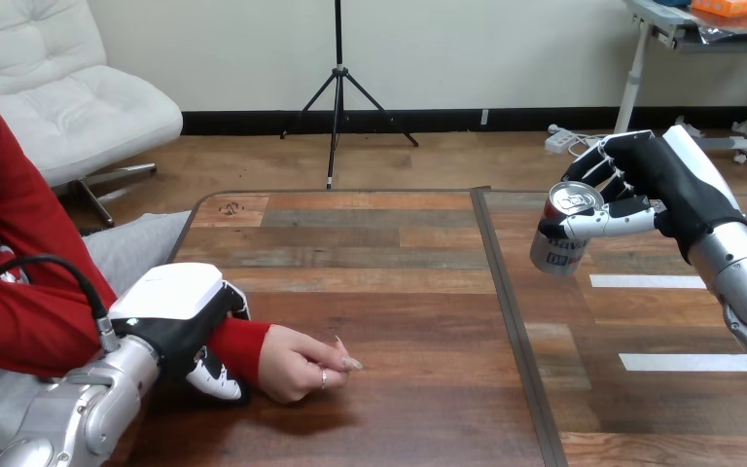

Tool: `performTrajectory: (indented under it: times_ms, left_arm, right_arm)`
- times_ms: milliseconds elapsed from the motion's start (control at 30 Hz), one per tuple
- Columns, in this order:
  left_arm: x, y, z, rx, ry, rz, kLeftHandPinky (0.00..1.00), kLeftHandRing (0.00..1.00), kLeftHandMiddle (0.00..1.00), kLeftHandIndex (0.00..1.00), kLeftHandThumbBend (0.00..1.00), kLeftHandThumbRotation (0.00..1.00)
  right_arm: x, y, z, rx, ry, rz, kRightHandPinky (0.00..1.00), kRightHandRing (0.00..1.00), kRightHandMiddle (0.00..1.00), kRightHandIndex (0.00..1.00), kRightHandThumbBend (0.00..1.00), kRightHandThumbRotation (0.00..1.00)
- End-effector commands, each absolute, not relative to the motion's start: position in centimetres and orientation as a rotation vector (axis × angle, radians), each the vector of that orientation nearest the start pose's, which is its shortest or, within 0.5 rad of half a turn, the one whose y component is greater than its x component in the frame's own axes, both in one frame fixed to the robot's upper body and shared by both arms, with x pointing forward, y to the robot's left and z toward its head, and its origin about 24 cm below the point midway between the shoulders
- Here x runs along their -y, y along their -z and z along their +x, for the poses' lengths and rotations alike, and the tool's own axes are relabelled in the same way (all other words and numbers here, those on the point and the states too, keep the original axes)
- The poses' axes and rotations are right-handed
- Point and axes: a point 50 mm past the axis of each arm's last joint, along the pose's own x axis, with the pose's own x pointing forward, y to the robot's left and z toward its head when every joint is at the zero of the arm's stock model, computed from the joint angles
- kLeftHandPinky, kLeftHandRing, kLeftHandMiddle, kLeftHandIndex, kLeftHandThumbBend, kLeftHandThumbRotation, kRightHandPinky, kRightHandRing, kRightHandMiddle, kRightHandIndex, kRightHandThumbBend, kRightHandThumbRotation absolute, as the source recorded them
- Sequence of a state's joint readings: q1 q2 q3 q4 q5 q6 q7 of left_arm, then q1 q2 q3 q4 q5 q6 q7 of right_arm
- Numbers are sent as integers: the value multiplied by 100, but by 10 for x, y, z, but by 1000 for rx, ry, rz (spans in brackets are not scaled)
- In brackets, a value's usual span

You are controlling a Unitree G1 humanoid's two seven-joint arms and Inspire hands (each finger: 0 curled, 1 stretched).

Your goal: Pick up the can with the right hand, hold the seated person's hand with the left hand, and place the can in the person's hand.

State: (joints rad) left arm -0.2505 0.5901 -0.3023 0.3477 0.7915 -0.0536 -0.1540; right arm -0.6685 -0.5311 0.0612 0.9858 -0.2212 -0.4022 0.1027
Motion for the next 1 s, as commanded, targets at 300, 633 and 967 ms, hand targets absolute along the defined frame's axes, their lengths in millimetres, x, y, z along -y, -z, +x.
performTrajectory:
  times_ms: [300,633,967]
  left_arm:
    - [-224,-34,292,-200,378,1438,37,40,43,41,75,0]
    - [-225,-35,293,-198,367,1419,32,36,41,40,74,0]
    - [-226,-37,292,-177,346,1408,28,32,38,38,73,0]
  right_arm:
    - [255,-126,366,172,-48,-709,39,40,44,46,77,0]
    - [255,-125,366,168,-47,-708,39,40,44,46,77,0]
    - [253,-124,366,165,-49,-704,37,40,44,46,77,0]
